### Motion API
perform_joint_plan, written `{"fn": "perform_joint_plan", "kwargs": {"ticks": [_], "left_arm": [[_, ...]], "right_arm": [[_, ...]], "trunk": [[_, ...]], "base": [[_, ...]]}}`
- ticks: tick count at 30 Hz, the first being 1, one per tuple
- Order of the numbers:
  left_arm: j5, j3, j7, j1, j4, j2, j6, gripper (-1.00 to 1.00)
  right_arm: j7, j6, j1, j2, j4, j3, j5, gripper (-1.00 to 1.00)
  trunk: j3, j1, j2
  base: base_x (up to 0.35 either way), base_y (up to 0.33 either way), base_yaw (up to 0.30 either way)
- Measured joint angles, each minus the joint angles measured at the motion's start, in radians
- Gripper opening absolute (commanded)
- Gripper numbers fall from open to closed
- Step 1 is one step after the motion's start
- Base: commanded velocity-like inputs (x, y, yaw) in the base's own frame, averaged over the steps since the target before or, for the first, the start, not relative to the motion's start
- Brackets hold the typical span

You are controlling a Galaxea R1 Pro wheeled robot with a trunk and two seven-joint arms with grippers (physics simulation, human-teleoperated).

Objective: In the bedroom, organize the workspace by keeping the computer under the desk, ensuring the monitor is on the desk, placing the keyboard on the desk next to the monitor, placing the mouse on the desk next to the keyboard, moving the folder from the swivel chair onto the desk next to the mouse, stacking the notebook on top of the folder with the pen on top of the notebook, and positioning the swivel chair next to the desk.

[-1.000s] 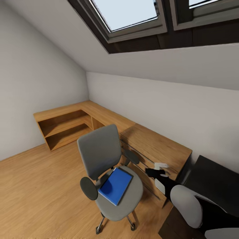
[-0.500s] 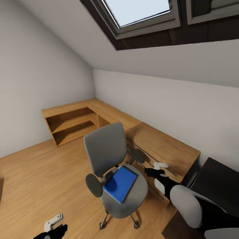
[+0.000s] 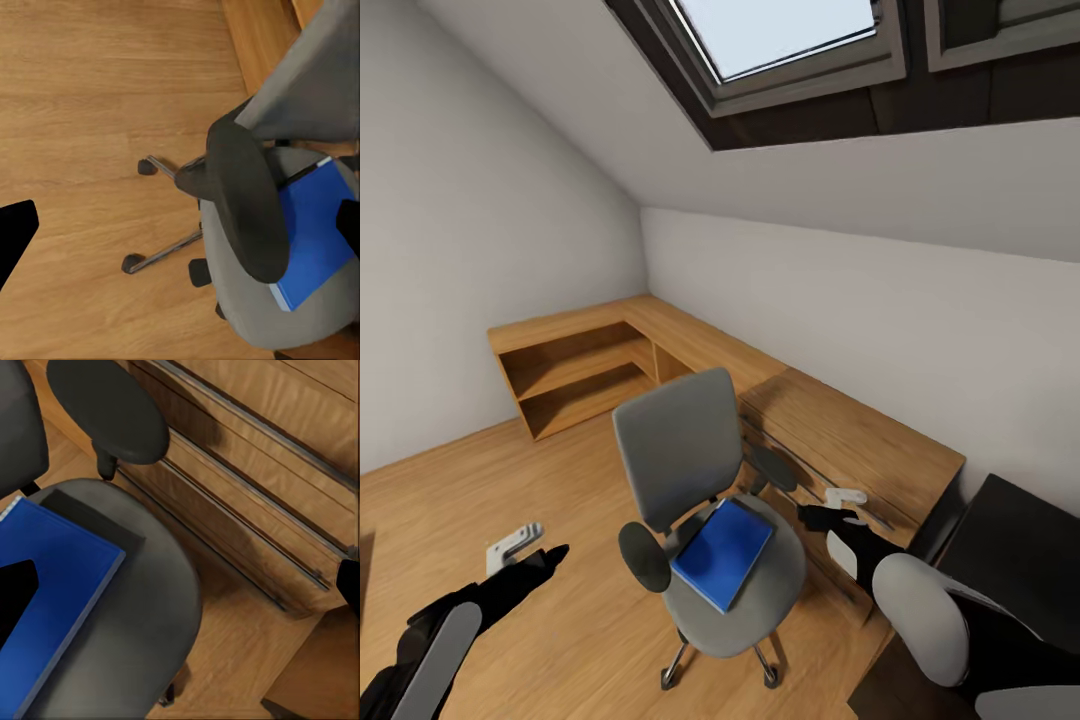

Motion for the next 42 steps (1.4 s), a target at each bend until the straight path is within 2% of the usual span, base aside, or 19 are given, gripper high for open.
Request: {"fn": "perform_joint_plan", "kwargs": {"ticks": [2, 8, 10, 11, 18, 30, 42], "left_arm": [[0.002, 0.008, 0.001, 0.0, -0.038, 0.0, 0.005, 1.0], [-0.002, 0.013, 0.003, 0.0, 0.017, -0.017, 0.0, 1.0], [-0.001, 0.012, 0.001, 0.0, 0.034, -0.037, -0.005, 1.0], [-0.005, 0.014, -0.002, 0.0, 0.055, -0.069, -0.01, 1.0], [-0.01, 0.017, -0.001, 0.0, 0.066, -0.085, -0.012, 1.0], [-0.011, 0.017, 0.001, 0.0, 0.068, -0.087, -0.012, 1.0], [-0.039, 0.016, 0.002, 0.0, 0.07, -0.091, -0.012, 1.0]], "right_arm": [[0.002, 0.115, -0.001, 0.002, -0.092, -0.005, -0.003, 1.0], [0.006, 0.202, -0.001, 0.014, -0.161, -0.013, -0.015, 1.0], [0.005, 0.216, 0.0, 0.025, -0.168, -0.015, -0.031, 1.0], [0.003, 0.223, 0.001, 0.045, -0.167, -0.015, -0.042, 1.0], [-0.001, 0.227, 0.002, 0.056, -0.159, -0.013, -0.043, 1.0], [-0.002, 0.227, 0.002, 0.057, -0.158, -0.012, -0.041, 1.0], [-0.006, 0.228, 0.002, 0.059, -0.148, -0.009, -0.038, 1.0]], "trunk": [[0.0, 0.0, 0.0], [0.0, 0.0, 0.0], [0.0, 0.0, 0.0], [0.0, 0.0, 0.0], [-0.003, 0.0, 0.0], [-0.019, 0.0, 0.0], [-0.035, 0.0, 0.0]], "base": [[0.0, 0.0, 0.0], [0.0, 0.0, 0.0], [0.0, 0.0, 0.0], [0.0, 0.0, 0.0], [0.0, 0.0, 0.053], [0.0, 0.0, 0.132], [0.0, 0.0, 0.138]]}}
